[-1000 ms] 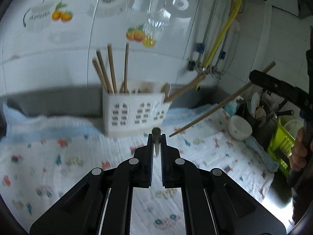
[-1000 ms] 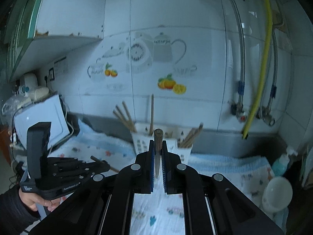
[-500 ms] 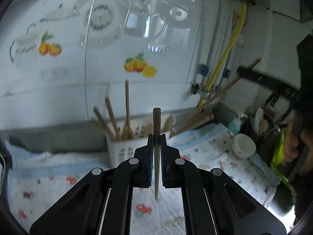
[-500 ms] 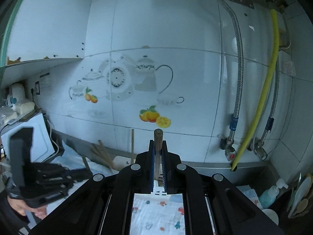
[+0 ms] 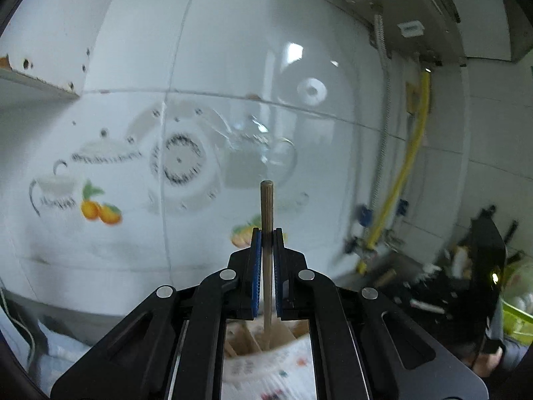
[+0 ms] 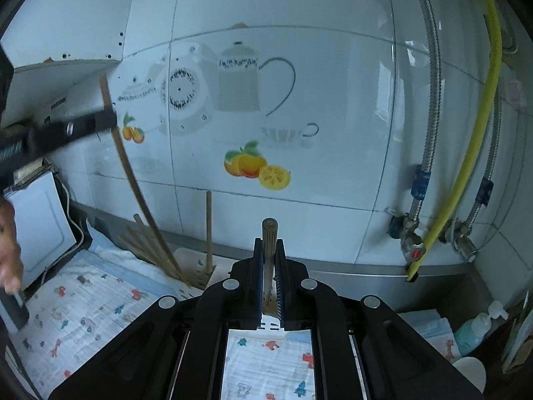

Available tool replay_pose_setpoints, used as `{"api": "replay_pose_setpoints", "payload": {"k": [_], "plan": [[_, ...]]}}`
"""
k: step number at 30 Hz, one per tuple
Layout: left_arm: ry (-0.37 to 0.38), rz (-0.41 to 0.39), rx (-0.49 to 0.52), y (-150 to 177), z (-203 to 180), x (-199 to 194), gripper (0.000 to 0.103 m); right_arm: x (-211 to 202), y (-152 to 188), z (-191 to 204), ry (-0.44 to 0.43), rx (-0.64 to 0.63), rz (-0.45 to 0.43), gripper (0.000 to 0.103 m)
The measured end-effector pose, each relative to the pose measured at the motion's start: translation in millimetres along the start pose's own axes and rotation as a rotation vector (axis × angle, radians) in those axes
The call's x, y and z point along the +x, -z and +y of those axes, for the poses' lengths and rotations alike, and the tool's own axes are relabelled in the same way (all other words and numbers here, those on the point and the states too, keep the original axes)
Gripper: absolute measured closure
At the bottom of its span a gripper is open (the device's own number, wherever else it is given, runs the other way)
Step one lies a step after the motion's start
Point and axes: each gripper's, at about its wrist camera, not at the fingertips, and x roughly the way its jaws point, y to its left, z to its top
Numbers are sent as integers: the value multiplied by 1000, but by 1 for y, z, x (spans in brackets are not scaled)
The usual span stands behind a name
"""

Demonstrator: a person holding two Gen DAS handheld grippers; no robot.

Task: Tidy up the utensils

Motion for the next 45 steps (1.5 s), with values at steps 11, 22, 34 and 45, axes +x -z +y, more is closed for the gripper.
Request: {"api": "replay_pose_setpoints", "payload": {"k": [11, 22, 34, 45], "plan": [[-66, 92, -53, 39, 26, 45, 98, 23, 13, -1, -13, 3, 52, 96], [-68, 156, -42, 62, 25, 45, 63, 22, 22, -3, -9, 26, 70, 89], [-61, 147, -40, 76, 13, -7, 40, -26, 42, 3, 5, 49, 30, 73], [-78, 169, -54, 115, 9, -61, 15, -74, 87, 20, 26, 55, -3, 45]]}}
